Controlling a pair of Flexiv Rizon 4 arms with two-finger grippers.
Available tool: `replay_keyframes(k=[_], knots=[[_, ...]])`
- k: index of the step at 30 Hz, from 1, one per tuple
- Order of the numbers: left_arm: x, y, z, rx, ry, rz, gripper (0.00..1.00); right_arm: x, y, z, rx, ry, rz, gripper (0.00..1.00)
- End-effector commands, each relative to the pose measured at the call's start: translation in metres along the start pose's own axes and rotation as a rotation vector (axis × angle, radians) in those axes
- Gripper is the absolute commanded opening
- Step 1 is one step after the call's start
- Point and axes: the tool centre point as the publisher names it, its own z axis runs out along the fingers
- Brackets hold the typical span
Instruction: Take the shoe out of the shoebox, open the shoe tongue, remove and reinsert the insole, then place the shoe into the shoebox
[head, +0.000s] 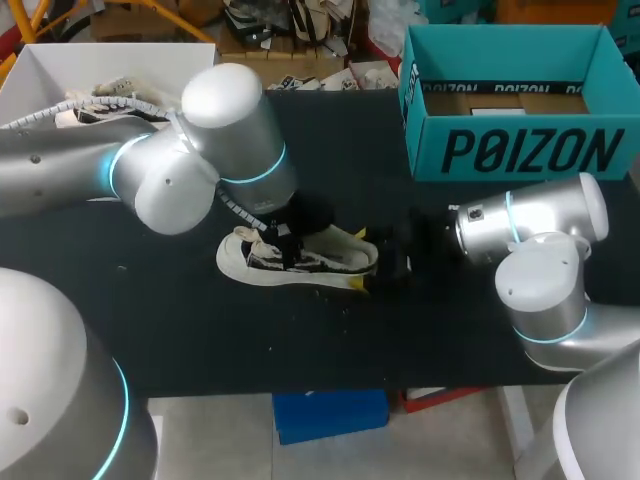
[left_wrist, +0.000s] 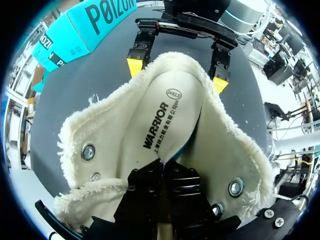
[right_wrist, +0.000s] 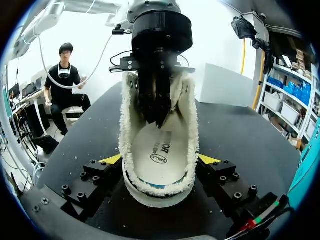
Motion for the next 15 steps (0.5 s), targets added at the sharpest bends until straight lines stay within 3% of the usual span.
replay_keyframes(k=[1, 15], knots=[[-0.010, 0.013, 0.029, 0.047, 0.003, 0.006, 0.00, 0.003, -0.003, -0.002, 0.000, 0.000, 0.001, 0.00], [-0.004, 0.004, -0.003, 0.079, -0.002, 0.011, 0.00, 0.003, -0.003, -0.002, 0.000, 0.000, 0.001, 0.00]])
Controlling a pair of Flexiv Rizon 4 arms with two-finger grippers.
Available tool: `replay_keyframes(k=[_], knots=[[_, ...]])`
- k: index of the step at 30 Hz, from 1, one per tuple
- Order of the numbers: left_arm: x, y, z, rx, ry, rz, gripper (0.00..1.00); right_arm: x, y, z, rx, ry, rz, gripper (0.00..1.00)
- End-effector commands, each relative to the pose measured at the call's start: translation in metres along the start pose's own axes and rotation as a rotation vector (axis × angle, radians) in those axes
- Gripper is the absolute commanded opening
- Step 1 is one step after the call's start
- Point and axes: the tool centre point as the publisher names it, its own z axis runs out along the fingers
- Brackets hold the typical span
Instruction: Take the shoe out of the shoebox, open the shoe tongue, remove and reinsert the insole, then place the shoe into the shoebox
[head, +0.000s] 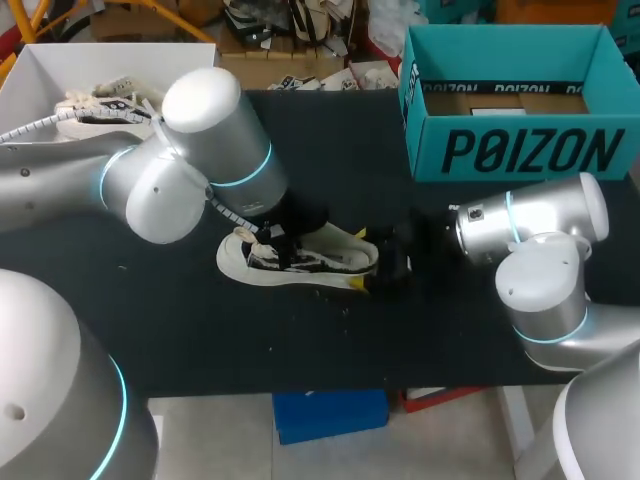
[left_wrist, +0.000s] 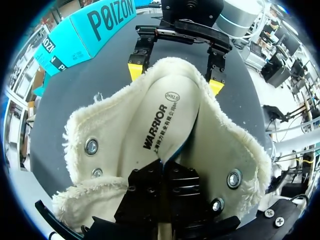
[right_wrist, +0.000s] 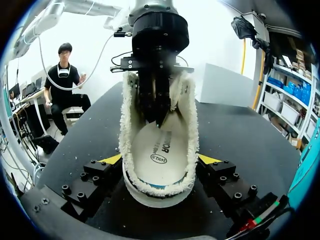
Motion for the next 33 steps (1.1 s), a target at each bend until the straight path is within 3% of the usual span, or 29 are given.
replay_keyframes(k=[1, 33], knots=[[-0.005, 0.006, -0.004, 0.013, -0.005, 0.003, 0.00, 0.003, -0.003, -0.002, 0.000, 0.000, 0.001, 0.00], [0.005, -0.004, -0.040, 0.127, -0.007, 0.044, 0.00, 0.003, -0.003, -0.002, 0.000, 0.000, 0.001, 0.00]])
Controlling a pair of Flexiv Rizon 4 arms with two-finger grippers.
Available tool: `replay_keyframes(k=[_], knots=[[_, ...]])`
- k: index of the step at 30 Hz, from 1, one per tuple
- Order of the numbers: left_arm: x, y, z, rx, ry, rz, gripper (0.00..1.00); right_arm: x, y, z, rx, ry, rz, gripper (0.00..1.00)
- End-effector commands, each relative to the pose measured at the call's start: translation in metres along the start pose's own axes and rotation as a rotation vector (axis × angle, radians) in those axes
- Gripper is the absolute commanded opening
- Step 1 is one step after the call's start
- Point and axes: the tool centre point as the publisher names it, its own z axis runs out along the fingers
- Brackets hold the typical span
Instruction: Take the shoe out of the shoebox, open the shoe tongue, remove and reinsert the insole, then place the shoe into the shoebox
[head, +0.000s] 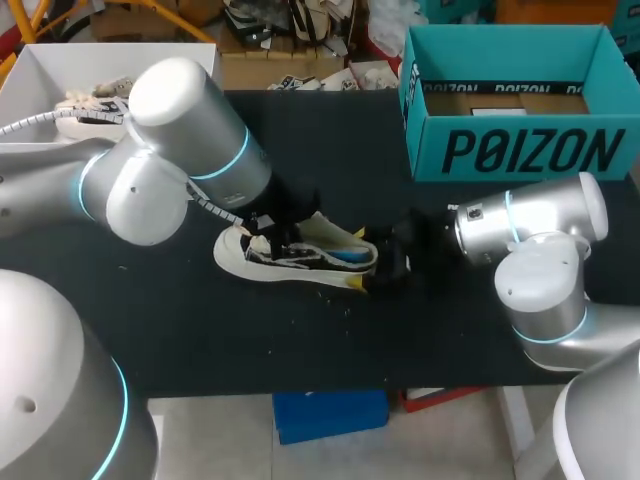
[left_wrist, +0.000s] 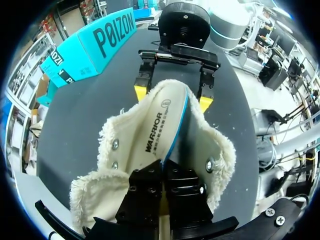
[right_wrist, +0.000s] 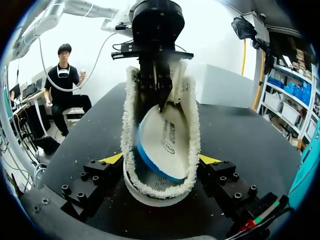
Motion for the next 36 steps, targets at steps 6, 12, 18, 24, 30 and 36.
replay_keyframes(k=[6, 12, 18, 24, 30, 36], knots=[[0.008, 0.010, -0.012, 0.042, 0.019, 0.021, 0.00, 0.001, -0.006, -0.003, 0.002, -0.001, 0.000, 0.00], [0.013, 0.007, -0.010, 0.062, 0.033, 0.041, 0.00, 0.001, -0.006, -0.003, 0.002, -0.001, 0.000, 0.00], [0.017, -0.001, -0.010, 0.083, 0.039, 0.066, 0.00, 0.001, -0.006, -0.003, 0.002, -0.001, 0.000, 0.00], [0.020, -0.007, -0.008, 0.100, 0.058, 0.083, 0.00, 0.001, -0.006, -0.003, 0.002, -0.001, 0.000, 0.00], [0.022, -0.012, -0.003, 0.102, 0.069, 0.092, 0.00, 0.001, -0.006, -0.003, 0.002, -0.001, 0.000, 0.00], [0.023, -0.019, 0.001, 0.103, 0.078, 0.108, 0.00, 0.001, -0.006, -0.003, 0.002, -0.001, 0.000, 0.00]])
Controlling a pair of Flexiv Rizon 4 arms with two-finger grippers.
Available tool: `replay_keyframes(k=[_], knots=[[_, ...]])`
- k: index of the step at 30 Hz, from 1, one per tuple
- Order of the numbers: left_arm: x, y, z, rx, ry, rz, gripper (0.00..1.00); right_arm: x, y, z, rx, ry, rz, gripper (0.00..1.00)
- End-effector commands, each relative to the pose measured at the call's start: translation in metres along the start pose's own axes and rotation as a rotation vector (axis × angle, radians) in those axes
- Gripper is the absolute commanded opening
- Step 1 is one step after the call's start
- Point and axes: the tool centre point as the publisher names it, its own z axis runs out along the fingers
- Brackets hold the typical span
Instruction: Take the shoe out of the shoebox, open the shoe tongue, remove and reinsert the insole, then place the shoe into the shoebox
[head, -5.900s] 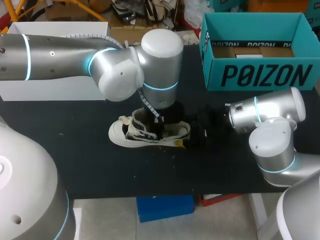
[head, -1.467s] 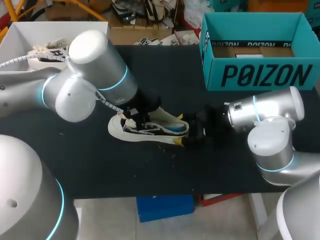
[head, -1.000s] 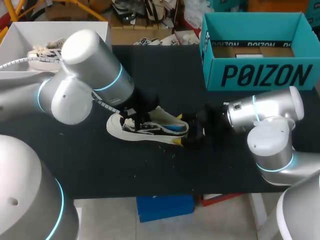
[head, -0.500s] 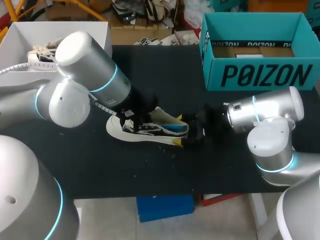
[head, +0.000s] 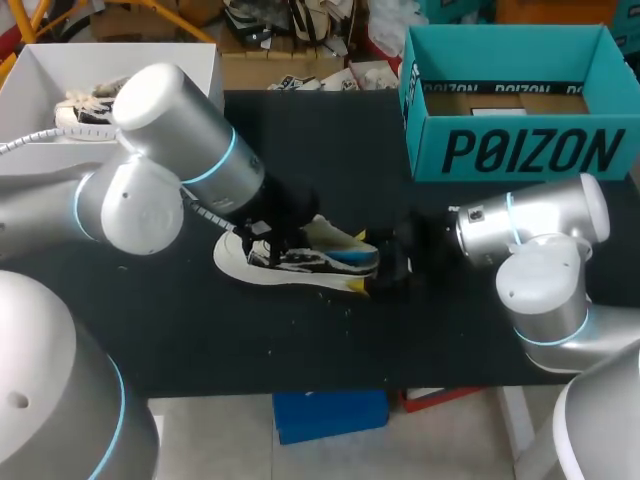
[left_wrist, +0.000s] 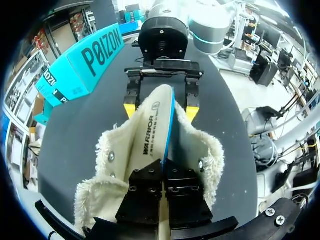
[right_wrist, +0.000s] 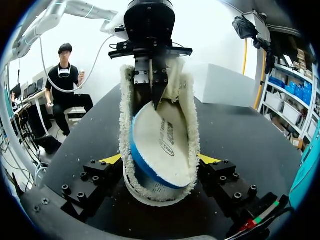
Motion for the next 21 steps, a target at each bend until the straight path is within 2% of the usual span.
replay_keyframes(k=[1, 14, 15, 16, 17, 21], knots=[[0.000, -0.006, 0.003, -0.001, 0.007, 0.010, 0.00, -0.001, -0.005, -0.001, -0.001, 0.000, 0.001, 0.00], [-0.001, -0.014, 0.017, -0.015, 0.015, 0.033, 0.00, -0.001, -0.005, -0.001, -0.001, 0.000, 0.001, 0.00], [-0.001, -0.014, 0.017, -0.017, 0.014, 0.037, 0.02, -0.001, -0.005, -0.001, -0.001, 0.000, 0.001, 0.00], [-0.001, -0.015, 0.018, -0.017, 0.009, 0.043, 0.17, -0.001, -0.005, -0.001, -0.001, 0.000, 0.001, 0.00], [0.000, -0.016, 0.018, -0.021, -0.003, 0.051, 0.24, -0.001, -0.005, -0.001, -0.001, 0.000, 0.001, 0.00], [0.005, -0.016, 0.018, -0.026, -0.054, 0.083, 0.38, -0.001, -0.005, -0.001, -0.001, 0.000, 0.001, 0.00]])
